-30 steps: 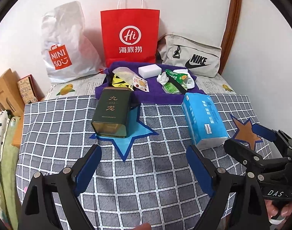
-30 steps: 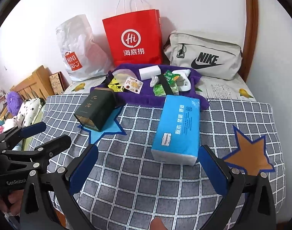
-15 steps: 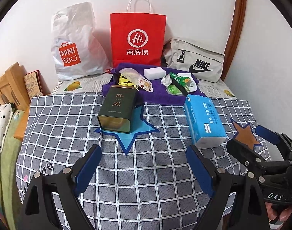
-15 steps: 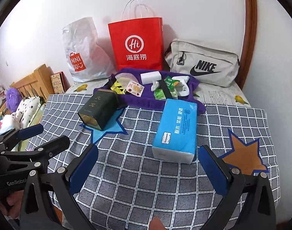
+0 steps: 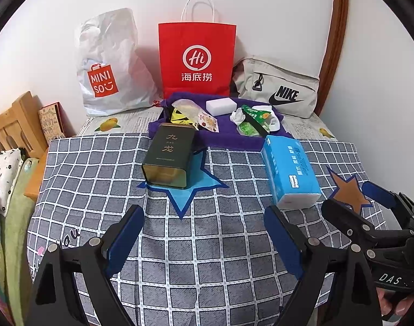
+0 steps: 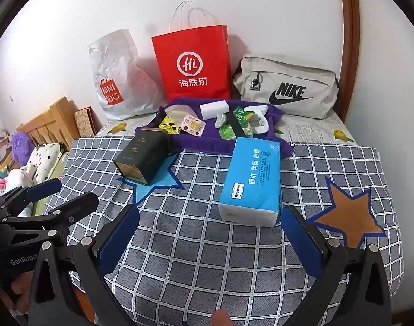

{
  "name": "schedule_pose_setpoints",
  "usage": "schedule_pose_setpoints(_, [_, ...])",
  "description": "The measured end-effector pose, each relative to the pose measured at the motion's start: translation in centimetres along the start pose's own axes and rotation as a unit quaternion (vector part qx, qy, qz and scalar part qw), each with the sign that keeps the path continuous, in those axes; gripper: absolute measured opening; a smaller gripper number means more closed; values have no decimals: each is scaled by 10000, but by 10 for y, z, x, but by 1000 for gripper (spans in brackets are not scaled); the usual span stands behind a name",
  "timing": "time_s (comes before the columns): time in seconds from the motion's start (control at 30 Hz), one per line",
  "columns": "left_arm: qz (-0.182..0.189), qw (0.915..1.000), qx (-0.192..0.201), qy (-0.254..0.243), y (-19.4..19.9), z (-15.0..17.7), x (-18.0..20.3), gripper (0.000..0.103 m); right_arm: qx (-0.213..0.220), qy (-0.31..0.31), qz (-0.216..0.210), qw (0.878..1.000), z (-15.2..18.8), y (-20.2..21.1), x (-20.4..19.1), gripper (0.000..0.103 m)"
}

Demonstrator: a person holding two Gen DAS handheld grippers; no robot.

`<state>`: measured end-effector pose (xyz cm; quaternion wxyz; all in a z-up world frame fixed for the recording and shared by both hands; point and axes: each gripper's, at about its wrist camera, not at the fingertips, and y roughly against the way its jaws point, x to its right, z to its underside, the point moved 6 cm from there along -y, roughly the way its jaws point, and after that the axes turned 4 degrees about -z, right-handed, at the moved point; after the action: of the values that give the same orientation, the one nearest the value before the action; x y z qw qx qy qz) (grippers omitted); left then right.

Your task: Organize soft objects

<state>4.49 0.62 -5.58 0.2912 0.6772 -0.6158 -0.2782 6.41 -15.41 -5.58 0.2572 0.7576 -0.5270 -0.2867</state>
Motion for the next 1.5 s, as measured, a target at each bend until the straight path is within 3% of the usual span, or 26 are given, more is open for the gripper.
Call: schedule_pose_setpoints(1.5, [8, 10000, 1, -41, 3, 0, 3, 89, 47, -21, 49, 10000, -1, 8, 5, 103])
